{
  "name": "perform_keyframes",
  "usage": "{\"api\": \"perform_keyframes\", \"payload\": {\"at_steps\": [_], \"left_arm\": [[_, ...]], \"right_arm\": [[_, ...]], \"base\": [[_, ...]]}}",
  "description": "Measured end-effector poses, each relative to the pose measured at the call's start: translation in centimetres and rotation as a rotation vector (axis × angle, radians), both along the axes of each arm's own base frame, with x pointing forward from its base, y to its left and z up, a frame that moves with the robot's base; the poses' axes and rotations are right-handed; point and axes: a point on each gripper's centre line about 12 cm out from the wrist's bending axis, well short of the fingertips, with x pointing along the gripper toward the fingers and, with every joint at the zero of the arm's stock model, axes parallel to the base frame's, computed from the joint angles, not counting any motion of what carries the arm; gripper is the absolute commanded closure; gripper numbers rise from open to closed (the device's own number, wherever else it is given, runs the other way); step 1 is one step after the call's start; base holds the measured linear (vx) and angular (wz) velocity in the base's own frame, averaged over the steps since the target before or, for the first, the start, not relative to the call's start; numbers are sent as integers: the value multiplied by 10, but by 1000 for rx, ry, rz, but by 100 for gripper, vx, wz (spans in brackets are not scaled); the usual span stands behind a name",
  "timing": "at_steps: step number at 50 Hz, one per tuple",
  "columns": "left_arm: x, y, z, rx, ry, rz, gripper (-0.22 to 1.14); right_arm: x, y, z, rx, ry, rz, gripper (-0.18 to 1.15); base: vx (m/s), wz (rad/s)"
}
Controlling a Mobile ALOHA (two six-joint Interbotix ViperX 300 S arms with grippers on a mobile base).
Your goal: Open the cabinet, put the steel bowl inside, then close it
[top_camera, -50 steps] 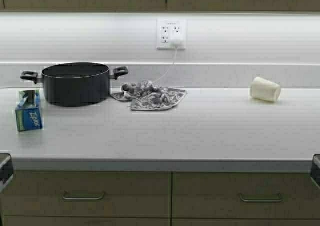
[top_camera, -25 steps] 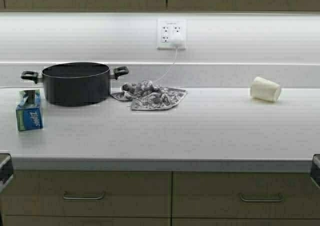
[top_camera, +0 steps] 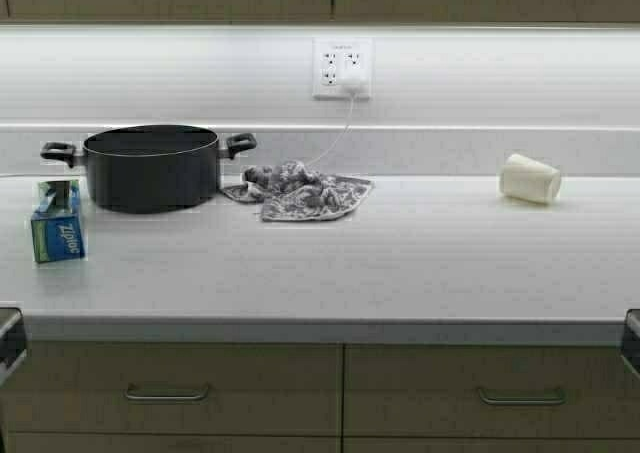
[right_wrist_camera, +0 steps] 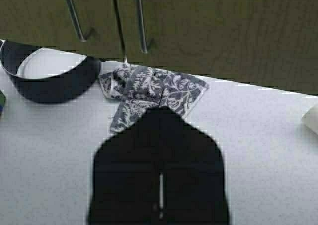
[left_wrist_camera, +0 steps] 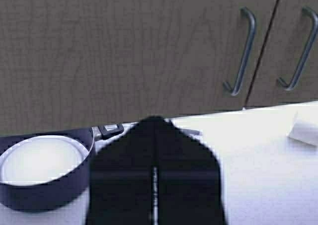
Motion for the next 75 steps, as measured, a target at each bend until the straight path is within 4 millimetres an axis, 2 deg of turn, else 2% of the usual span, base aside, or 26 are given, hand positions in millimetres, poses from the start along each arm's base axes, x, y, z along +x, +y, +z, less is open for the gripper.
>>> {"api": "perform_keyframes", "payload": {"at_steps": [15,75], "left_arm": [[-1,0,-5,3,14,0,87],[-1,0,-5,3,12,0,87]], "right_arm": [[0,0,-2,-3,2,1,91],[0,0,-1,-8,-2,1,91]], "base": [[0,0],[0,0]]}}
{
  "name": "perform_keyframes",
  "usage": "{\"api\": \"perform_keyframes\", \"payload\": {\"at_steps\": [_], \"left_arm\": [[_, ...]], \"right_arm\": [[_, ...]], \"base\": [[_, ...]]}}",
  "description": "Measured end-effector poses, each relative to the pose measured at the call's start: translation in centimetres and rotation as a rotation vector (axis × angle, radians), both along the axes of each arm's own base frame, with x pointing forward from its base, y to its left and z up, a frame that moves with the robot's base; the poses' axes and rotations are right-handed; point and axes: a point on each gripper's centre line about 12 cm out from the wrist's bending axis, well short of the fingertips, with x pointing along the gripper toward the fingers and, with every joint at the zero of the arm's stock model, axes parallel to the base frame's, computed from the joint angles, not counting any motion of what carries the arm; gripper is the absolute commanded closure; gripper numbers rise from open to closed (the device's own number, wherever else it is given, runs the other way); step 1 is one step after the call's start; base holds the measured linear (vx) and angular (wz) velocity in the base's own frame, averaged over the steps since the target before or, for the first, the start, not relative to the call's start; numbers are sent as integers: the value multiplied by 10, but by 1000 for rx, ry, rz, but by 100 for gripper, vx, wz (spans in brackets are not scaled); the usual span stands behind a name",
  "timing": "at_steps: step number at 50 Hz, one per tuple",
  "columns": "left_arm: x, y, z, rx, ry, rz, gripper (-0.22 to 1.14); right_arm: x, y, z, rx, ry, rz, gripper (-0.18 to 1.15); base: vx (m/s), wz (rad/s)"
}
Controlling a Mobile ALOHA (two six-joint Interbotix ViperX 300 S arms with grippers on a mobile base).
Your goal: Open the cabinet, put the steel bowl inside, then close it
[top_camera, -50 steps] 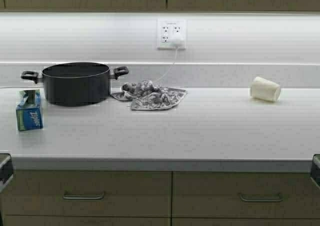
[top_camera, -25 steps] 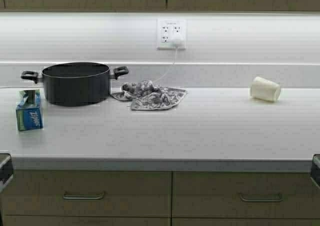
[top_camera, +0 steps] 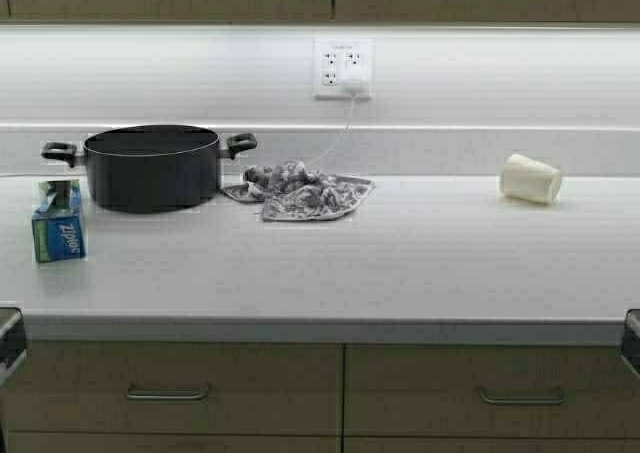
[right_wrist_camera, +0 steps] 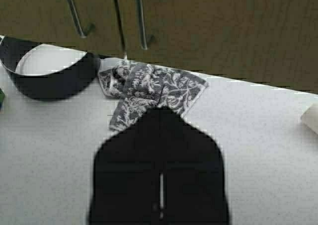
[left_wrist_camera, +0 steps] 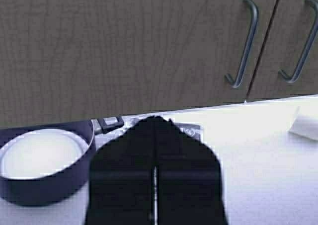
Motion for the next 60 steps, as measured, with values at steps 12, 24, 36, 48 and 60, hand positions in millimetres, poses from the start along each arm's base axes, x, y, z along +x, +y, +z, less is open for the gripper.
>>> {"api": "perform_keyframes", "payload": {"at_steps": [12,24,36,48,60], "left_arm": [[0,0,0,0,0,0,87],[0,0,1,0,-1,0,87],[0,0,1,-1,-3,0,87],[0,0,1,-1,-3,0,87],[0,0,1,-1,-3,0,87]], "right_arm": [[0,0,-1,-1,1,0,91],[0,0,-1,-2,1,1,91],[0,0,-1,-2,1,1,91],[0,0,0,-1,0,1,91],[0,0,0,-3,0,0,91]], "base": [[0,0],[0,0],[0,0],[0,0],[0,0]]}}
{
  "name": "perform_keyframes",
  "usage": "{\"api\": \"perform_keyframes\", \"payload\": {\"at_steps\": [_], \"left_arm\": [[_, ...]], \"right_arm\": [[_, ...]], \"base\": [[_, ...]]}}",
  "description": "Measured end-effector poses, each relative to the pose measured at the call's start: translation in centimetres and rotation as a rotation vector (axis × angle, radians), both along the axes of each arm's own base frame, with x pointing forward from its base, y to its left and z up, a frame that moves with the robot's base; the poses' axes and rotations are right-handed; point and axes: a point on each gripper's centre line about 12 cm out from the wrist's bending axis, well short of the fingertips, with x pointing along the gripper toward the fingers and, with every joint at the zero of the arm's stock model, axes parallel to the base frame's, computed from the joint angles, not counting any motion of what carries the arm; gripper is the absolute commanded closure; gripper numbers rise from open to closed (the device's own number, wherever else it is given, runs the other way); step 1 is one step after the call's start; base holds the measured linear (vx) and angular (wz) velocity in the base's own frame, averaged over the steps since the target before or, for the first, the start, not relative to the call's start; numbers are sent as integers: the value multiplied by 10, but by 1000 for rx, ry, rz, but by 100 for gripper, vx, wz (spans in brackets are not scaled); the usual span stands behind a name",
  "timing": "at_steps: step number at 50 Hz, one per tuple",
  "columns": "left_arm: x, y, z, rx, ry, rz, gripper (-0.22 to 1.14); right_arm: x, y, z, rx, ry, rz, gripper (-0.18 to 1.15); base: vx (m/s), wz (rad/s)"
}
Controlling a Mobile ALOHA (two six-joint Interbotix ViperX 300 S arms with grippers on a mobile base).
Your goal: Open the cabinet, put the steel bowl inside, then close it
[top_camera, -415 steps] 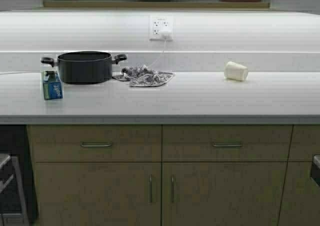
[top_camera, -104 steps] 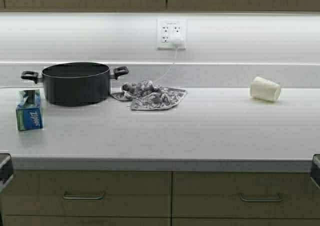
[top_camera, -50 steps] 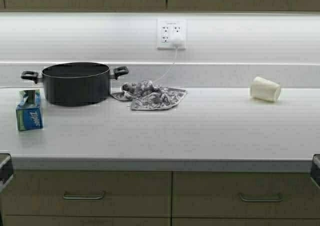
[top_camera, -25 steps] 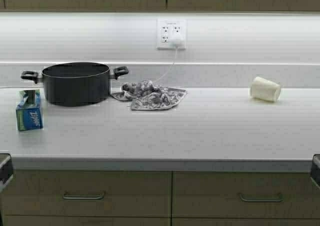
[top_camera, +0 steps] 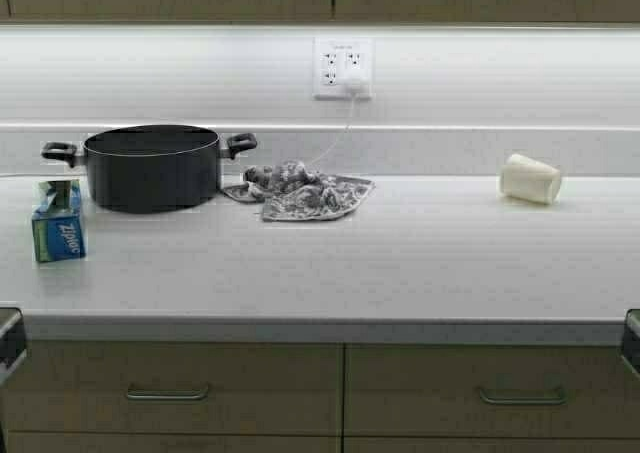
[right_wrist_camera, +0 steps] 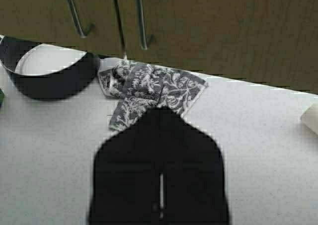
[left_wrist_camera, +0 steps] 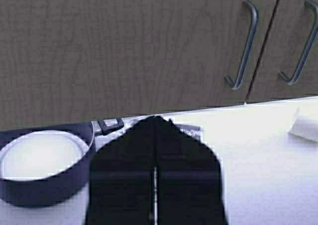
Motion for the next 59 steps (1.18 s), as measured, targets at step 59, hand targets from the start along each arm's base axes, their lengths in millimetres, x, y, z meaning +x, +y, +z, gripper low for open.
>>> {"api": "perform_keyframes", "payload": {"at_steps": [59], "left_arm": [[1,0,-1,-7,4,1,87]], "right_arm": [[0,0,0,-5,-4,1,91]], "base": [[0,0]]}}
